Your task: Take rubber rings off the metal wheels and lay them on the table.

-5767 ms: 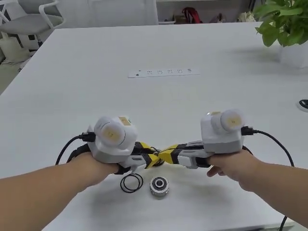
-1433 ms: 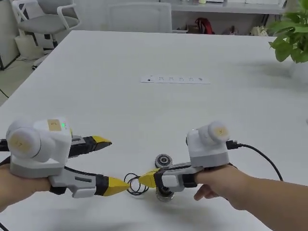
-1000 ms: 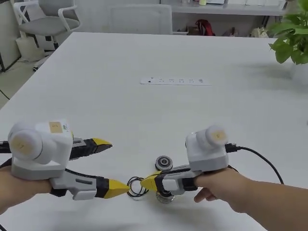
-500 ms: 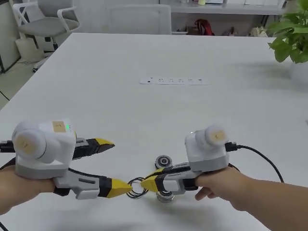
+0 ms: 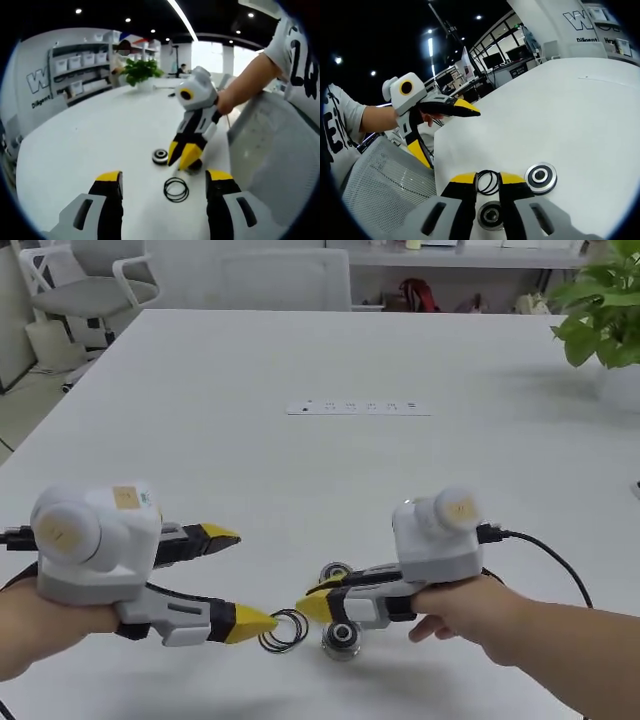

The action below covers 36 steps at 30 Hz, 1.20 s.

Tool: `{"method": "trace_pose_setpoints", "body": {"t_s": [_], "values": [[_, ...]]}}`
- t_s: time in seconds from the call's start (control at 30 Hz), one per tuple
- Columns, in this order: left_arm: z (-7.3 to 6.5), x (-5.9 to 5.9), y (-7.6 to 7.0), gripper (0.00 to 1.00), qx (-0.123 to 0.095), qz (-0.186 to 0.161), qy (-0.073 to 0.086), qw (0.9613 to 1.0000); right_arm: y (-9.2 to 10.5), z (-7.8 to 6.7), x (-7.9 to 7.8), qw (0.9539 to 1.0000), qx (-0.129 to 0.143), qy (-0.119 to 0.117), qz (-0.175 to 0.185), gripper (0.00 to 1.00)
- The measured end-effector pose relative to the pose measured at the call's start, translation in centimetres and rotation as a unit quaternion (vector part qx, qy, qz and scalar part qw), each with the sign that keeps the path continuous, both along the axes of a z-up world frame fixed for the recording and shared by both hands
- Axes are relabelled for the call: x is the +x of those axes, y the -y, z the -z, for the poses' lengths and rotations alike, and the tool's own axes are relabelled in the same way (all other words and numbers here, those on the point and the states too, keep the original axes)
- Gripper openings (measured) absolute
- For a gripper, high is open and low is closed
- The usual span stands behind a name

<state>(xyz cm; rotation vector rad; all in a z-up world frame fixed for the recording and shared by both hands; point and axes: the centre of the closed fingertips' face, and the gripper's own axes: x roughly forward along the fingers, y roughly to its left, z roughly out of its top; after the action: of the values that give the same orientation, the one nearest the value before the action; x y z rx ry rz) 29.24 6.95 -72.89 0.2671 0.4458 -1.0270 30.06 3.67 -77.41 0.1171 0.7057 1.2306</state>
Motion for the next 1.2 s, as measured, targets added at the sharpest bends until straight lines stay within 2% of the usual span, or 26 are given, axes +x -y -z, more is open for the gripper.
{"method": "trace_pose_setpoints", "body": {"t_s": [0.77,1.2], "values": [[0.0,2.1,0.9,0.65,-0.004,-0.005,-0.001,1.0000,3.0,-1.3,3.1,0.9986,0.002,0.032,0.042,0.17],[0.6,3.2,1.3,0.63,0.000,-0.006,-0.009,0.9999,4.4,-0.4,3.9,0.9972,-0.023,0.058,0.042,0.18]]}}
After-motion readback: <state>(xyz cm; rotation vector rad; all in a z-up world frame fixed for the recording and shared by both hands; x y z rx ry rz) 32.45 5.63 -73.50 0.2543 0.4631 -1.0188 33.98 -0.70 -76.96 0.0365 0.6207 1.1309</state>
